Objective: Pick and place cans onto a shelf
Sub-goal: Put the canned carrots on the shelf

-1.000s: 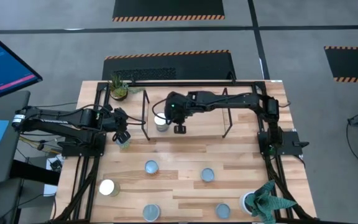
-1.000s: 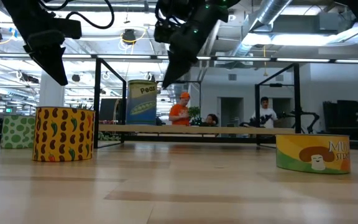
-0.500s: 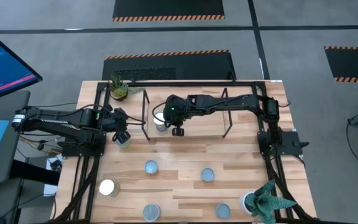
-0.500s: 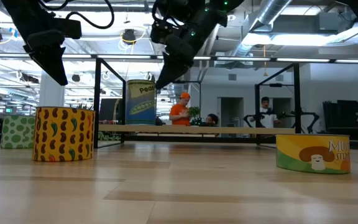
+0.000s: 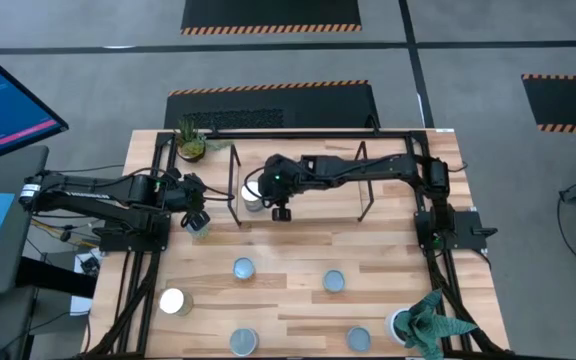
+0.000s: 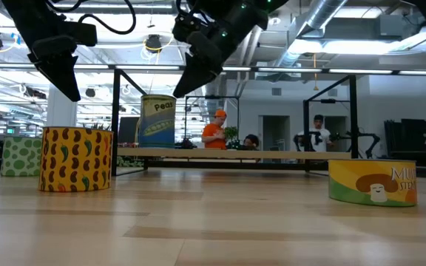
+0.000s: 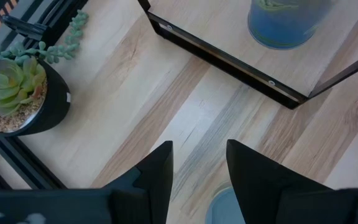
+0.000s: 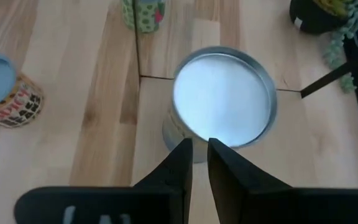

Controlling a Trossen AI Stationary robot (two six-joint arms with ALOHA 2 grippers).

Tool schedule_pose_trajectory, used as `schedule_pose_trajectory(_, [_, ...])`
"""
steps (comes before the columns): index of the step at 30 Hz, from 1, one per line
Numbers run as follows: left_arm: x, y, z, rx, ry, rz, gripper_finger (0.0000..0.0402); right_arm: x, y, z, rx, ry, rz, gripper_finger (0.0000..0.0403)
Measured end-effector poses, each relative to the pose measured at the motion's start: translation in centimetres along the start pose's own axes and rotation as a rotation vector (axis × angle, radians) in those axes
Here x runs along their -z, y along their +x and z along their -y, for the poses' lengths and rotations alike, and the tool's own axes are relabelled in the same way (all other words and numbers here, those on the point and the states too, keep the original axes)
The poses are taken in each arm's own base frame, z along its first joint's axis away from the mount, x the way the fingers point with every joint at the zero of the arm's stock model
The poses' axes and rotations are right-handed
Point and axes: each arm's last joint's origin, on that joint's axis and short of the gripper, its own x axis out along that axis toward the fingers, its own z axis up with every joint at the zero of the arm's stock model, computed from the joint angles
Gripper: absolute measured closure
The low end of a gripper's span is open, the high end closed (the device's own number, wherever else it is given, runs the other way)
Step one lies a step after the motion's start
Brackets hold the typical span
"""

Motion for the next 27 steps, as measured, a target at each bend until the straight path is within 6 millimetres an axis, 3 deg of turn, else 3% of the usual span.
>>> schedule_pose_trajectory(5, [0.0, 0.0, 0.0, 0.0, 0.001, 0.0, 0.0262, -1.2, -1.7, -0.9, -0.017, -0.004, 0.006, 0.0328])
schedule_pose_trajectory(9, [0.0, 0.0, 0.0, 0.006, 0.0, -0.003, 0.0262, -2.6, -4.3, -2.9, -0.057, -0.046, -0.002, 0.0328])
schedule_pose_trajectory(16, [0.9, -0.1, 0.3, 0.177, 0.05, -0.177, 0.0262, -1.7, -8.9, -6.5, -0.139, -0.042, -0.192, 0.0328])
schedule_pose_trajectory(27, [2.9, -1.3, 1.3, 0.461, -0.126, -0.576, 0.0262, 0.1, -10.4, -9.9, -0.072, 0.046, -0.413, 0.0328])
